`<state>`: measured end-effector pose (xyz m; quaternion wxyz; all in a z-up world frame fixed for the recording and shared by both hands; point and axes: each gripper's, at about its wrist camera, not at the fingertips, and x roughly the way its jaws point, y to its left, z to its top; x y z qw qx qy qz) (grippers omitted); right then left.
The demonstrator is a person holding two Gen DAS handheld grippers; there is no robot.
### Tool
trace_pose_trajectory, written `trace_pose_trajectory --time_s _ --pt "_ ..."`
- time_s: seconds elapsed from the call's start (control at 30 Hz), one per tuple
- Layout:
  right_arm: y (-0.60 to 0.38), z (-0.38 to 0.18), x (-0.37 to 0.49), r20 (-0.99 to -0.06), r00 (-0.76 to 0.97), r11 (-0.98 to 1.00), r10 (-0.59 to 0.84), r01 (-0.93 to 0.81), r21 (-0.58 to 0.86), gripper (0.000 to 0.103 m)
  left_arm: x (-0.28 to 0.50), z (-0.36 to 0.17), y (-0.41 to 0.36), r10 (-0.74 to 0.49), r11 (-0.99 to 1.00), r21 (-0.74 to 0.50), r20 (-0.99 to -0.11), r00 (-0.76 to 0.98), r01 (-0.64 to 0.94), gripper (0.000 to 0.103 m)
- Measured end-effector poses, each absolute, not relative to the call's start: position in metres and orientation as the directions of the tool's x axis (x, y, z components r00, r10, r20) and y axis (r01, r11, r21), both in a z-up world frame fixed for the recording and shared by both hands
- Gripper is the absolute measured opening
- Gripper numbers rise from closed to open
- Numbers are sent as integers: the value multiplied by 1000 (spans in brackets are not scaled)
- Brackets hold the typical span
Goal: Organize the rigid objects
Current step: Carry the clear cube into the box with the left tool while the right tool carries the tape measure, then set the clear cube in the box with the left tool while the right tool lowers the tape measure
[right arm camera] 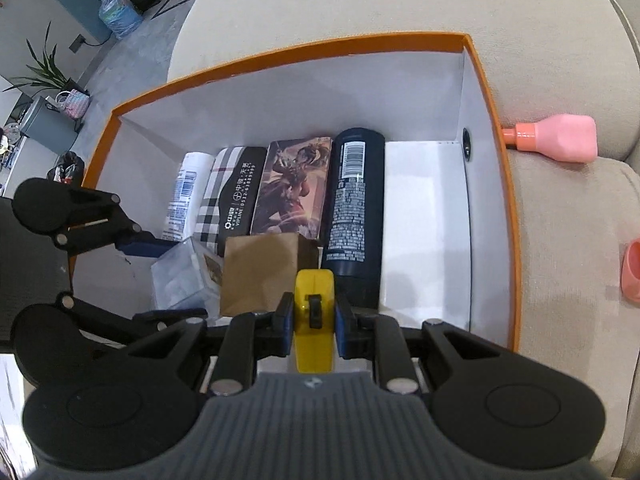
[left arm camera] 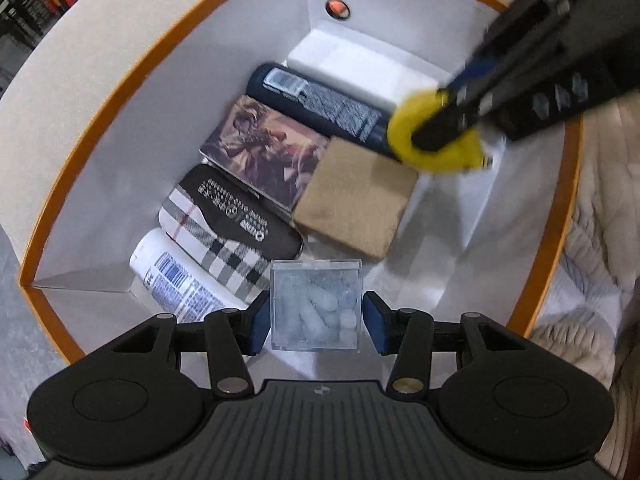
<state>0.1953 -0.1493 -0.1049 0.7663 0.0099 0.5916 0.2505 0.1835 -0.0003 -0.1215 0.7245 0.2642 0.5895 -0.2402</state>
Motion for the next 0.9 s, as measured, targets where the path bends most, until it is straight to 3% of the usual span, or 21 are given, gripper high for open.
trace_pose_trajectory --time_s 0.17,0.67,0.9 --pt "-162 -97 193 -895 194 878 401 -362 315 19 185 -128 7 23 685 123 -989 148 718 55" --pt "-168 -101 184 -884 169 868 436 -338 364 19 190 -143 -20 -3 454 110 -992 125 884 54" --pt "-170 -101 186 -881 165 867 443 -329 374 19 184 -139 -22 20 467 189 -979 204 864 70"
